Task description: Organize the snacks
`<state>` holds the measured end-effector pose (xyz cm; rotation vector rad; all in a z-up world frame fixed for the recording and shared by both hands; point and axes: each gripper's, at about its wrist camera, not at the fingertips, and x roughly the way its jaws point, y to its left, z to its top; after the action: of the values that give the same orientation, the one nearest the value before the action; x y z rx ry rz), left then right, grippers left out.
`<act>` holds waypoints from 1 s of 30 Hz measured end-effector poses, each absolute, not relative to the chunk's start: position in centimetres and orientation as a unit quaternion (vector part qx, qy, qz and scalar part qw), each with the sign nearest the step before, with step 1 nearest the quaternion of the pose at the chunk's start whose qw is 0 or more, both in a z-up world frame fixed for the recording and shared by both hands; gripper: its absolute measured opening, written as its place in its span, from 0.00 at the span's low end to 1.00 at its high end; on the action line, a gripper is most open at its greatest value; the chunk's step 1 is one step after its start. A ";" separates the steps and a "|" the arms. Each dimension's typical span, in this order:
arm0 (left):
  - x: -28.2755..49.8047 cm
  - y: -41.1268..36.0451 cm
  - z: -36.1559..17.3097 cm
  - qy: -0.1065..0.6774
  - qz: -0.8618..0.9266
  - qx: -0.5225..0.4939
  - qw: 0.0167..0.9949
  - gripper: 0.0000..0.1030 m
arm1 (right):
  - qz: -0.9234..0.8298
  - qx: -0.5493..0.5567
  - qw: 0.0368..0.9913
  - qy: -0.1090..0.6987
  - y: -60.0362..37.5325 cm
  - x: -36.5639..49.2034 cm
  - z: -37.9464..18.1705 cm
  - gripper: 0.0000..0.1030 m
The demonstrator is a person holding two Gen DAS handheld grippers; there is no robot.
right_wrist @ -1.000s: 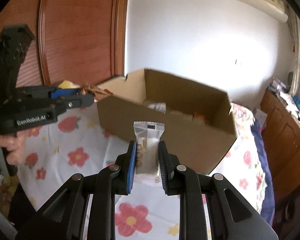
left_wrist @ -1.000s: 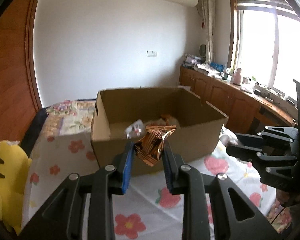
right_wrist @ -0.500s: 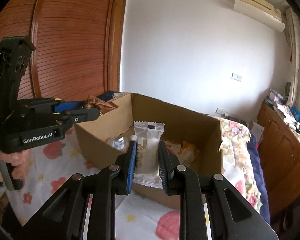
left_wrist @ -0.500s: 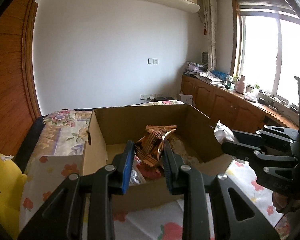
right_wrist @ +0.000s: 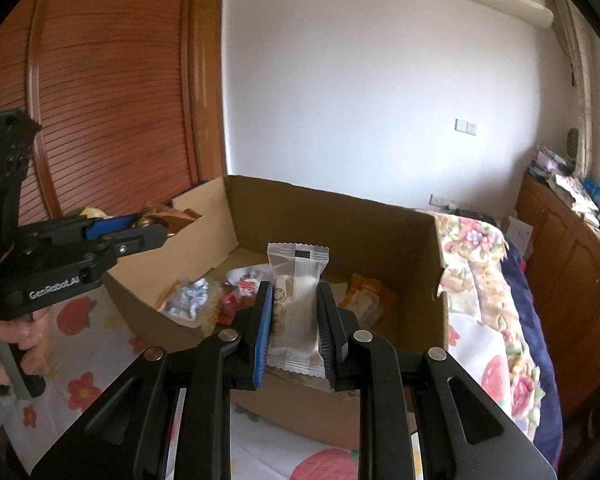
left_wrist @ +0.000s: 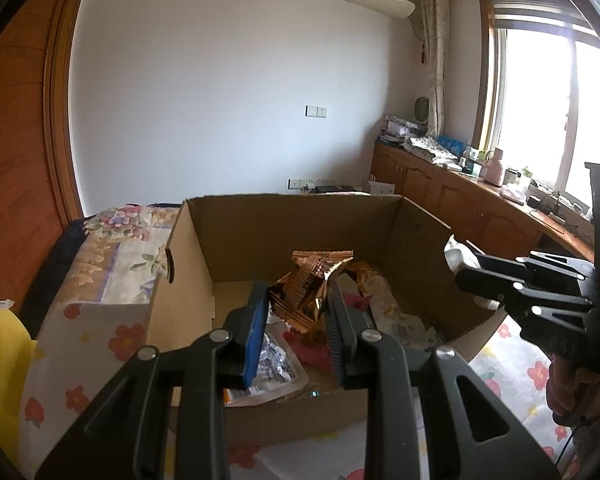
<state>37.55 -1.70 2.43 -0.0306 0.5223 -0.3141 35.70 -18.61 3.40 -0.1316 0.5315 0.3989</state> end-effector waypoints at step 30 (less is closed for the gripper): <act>37.7 -2.2 1.0 0.278 -0.133 -0.007 0.951 0.41 | 0.175 -0.042 0.944 0.278 -19.5 36.7 2.1 0.28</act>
<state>37.73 -2.20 0.99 -0.0143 0.5656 -0.2700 36.66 -19.48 2.10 -0.0855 0.5665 0.3570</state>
